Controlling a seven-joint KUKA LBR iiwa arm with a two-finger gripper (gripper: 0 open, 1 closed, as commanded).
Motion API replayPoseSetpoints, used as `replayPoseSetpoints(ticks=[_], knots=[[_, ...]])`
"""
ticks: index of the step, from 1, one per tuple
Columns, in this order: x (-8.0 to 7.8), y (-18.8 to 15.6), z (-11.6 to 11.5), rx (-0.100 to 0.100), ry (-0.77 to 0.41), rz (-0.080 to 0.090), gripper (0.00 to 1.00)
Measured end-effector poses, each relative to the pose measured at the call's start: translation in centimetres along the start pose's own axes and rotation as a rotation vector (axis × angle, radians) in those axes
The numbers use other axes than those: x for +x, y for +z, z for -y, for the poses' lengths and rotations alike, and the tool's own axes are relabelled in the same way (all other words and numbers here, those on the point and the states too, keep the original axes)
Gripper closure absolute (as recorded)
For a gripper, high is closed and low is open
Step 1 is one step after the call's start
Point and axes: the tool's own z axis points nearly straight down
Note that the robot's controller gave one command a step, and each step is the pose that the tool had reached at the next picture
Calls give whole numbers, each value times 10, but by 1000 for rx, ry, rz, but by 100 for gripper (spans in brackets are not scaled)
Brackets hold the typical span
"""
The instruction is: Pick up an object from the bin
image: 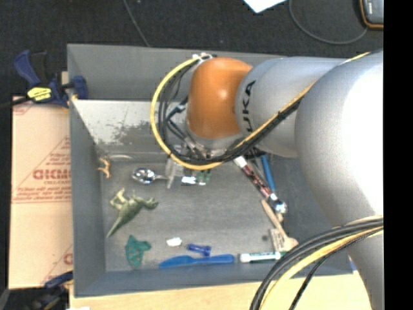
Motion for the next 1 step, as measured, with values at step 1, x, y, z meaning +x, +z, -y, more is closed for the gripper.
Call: replayPoseSetpoints(ticks=[1], knots=[[-1, -15, 0, -1, 0, 2, 100]])
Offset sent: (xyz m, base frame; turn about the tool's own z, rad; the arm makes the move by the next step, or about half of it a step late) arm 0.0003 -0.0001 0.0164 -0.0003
